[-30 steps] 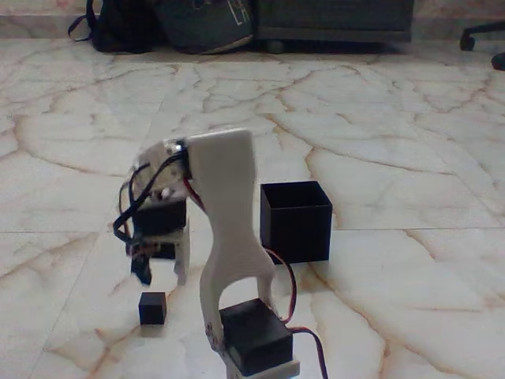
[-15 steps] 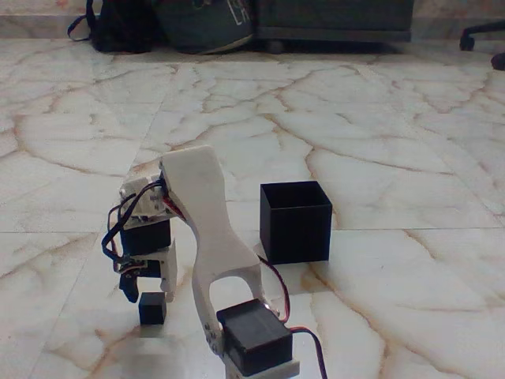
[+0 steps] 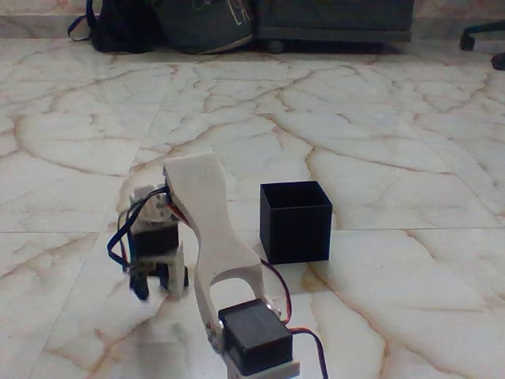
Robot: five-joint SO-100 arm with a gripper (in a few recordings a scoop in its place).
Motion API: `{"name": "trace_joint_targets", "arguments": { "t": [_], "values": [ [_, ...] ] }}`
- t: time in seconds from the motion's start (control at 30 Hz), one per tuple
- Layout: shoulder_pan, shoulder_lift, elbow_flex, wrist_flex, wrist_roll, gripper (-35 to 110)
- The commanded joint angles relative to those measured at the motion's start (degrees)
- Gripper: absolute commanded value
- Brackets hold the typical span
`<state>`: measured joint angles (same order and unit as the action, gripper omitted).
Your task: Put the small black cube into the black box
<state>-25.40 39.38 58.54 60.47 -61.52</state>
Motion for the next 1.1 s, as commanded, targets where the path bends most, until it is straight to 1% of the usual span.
{"name": "trace_joint_targets", "arguments": {
  "t": [0.0, 0.13, 0.23, 0.33, 0.37, 0.4, 0.5, 0.53, 0.63, 0.7, 0.77, 0.83, 0.97, 1.07],
  "values": [
    [0.35, 1.93, -4.57, 0.18, -0.97, 7],
    [3.52, -6.24, -17.14, 1.14, -4.13, 7],
    [4.39, -7.47, -21.18, 2.72, -7.03, 7],
    [7.03, -8.79, -24.35, 3.52, -14.33, 7],
    [7.56, -10.99, -27.77, 4.66, -15.47, 7],
    [7.82, -13.80, -32.70, 7.03, -15.73, 7],
    [6.86, -16.26, -36.12, 6.94, -14.85, 7],
    [6.59, -16.79, -37.27, 6.86, -16.17, 7],
    [7.47, -17.31, -38.23, 6.24, -27.69, 7],
    [7.73, -17.31, -39.81, 8.35, -36.04, 7],
    [8.09, -17.58, -41.66, 7.73, -41.75, 7],
    [8.44, -19.78, -41.66, 5.36, -43.24, 7],
    [8.88, -25.14, -41.66, 0.09, -42.80, 7],
    [8.61, -26.37, -41.92, -0.97, -42.28, 6]
  ]
}}
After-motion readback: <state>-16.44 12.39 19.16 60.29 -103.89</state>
